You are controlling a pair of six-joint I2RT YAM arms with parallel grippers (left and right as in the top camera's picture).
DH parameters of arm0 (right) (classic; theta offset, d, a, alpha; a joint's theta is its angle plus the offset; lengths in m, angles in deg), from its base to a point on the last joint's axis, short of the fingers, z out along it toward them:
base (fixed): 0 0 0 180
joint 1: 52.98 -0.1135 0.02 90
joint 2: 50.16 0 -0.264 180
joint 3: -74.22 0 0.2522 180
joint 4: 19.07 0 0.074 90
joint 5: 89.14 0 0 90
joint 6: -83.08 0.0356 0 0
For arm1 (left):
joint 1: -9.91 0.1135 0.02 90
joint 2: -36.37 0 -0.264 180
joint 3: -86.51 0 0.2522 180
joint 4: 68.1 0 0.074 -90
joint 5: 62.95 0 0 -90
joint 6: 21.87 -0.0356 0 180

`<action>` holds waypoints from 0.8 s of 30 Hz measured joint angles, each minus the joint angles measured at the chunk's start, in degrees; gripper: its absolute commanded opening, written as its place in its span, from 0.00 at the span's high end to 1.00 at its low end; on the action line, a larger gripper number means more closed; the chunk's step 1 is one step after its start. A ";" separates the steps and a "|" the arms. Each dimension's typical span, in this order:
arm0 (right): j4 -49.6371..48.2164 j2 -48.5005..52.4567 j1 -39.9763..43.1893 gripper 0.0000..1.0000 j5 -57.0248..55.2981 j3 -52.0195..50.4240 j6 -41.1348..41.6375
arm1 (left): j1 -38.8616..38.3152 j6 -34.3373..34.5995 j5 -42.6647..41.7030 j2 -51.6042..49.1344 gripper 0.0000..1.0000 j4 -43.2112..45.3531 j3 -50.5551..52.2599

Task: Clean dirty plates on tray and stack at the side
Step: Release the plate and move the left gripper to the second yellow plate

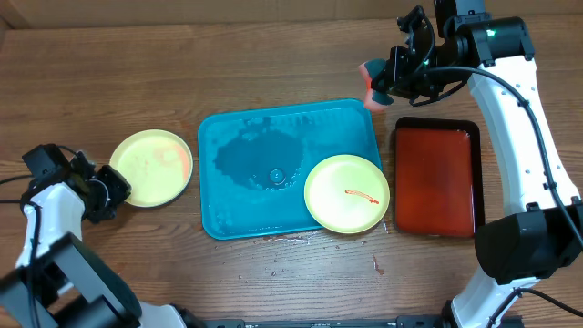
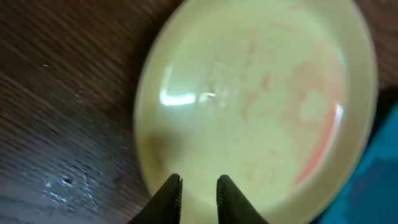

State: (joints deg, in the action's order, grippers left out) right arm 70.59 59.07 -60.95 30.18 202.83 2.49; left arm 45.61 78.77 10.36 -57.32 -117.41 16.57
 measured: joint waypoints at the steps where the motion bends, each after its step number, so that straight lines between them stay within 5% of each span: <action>1: -0.02 0.02 0.00 0.96 0.02 0.00 0.00 | -0.70 -0.87 -0.74 1.66 0.71 -0.79 0.00; 11: -0.42 0.00 0.00 0.96 0.02 0.00 0.46 | -18.36 -4.63 -4.02 17.73 0.68 -1.95 -0.07; 24: -0.68 0.00 0.00 0.96 0.00 0.00 0.70 | -48.72 -1.11 2.60 8.72 0.62 -1.38 -8.09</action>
State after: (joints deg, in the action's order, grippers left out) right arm 69.91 59.07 -60.95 30.18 202.83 3.19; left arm -3.11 77.65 12.96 -48.60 -118.79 8.48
